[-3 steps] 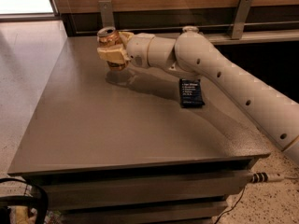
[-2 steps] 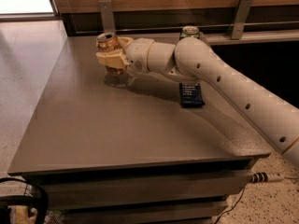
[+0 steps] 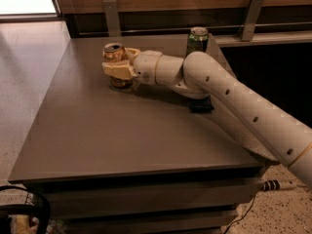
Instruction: Place orange can upright
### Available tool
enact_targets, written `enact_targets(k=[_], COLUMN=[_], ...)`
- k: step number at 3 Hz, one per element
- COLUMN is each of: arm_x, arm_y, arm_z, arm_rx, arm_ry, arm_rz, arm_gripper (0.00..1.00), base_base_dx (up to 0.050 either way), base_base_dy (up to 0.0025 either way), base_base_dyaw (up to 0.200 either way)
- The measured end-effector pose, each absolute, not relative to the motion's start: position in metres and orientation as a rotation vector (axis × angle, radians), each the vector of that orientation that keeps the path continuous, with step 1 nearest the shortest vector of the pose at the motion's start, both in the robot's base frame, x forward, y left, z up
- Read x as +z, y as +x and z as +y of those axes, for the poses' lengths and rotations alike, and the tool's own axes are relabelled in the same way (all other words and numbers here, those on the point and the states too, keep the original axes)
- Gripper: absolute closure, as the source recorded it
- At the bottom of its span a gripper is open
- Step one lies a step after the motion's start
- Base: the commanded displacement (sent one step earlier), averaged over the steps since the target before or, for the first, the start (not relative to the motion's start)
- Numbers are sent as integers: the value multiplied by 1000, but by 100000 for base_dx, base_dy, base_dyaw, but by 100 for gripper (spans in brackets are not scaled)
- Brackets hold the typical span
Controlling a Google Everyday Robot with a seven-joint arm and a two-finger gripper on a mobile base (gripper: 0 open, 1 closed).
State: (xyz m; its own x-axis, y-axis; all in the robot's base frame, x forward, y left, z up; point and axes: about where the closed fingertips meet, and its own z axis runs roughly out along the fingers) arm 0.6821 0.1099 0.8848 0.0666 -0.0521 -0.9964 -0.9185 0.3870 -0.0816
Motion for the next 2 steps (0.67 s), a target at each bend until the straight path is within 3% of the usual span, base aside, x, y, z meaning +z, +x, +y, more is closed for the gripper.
enact_targets(k=[1, 2], arm_x=[874, 876], arm_y=[682, 682], arm_z=[106, 106], arm_rx=[858, 859], arm_ry=[-951, -950], arm_rz=[1360, 1360], arm_gripper=[100, 92], base_base_dx=[0, 0], base_base_dy=[0, 0], base_base_dyaw=[0, 0])
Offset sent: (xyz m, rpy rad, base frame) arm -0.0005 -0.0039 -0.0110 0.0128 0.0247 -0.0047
